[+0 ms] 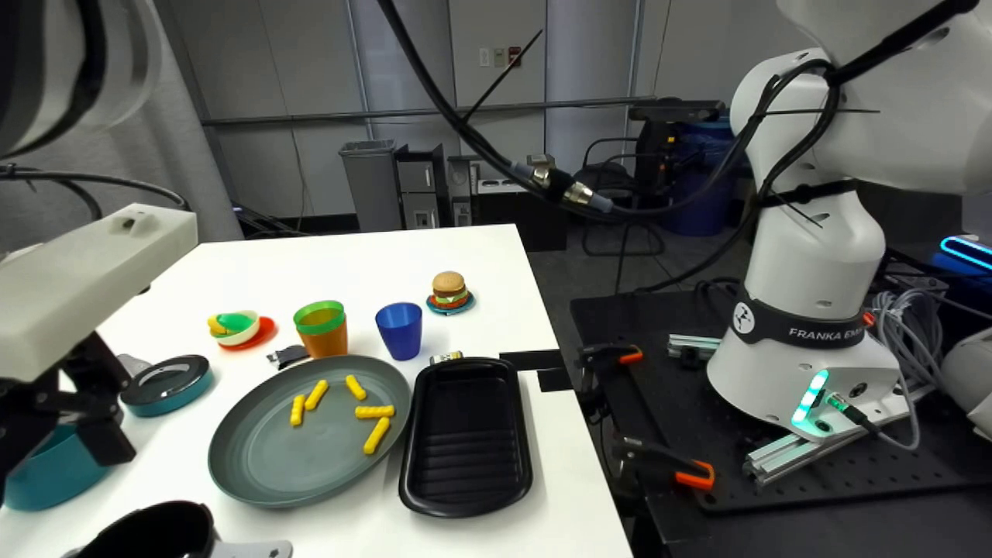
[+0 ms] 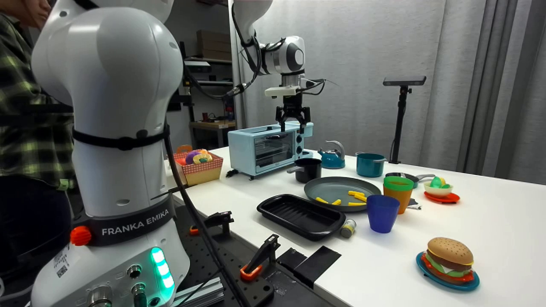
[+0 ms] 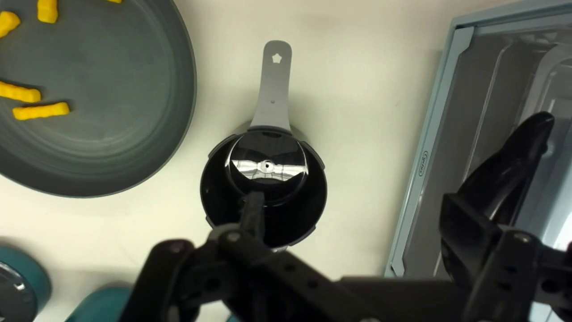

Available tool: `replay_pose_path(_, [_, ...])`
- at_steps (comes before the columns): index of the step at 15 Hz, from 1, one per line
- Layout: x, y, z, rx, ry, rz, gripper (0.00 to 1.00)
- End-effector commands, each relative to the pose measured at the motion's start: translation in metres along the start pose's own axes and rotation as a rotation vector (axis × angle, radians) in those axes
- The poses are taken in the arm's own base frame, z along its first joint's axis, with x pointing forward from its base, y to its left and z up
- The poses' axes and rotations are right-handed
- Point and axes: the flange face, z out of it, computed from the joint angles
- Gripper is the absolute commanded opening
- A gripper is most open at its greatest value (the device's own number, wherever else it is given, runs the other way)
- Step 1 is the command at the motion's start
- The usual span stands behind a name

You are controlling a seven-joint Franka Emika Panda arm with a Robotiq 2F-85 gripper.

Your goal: Open the microwave door

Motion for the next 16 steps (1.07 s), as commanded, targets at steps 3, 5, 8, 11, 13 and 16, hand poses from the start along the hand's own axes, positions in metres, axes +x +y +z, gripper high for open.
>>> replay_pose_path(3, [0.015, -0.026, -0.003, -0.013, -0.03, -0.041, 1.0])
replay_pose_path(5, [0.017, -0.031, -0.004, -0.016, -0.037, -0.052, 1.0])
replay_pose_path(8, [0.02, -0.037, -0.005, -0.019, -0.046, -0.06, 1.0])
replay_pose_path(11, [0.022, -0.04, -0.005, -0.019, -0.056, -0.068, 1.0])
replay_pose_path(13, [0.023, -0.041, -0.005, -0.017, -0.06, -0.054, 1.0])
replay_pose_path(16, [0.018, -0.038, -0.001, -0.001, -0.045, -0.047, 1.0])
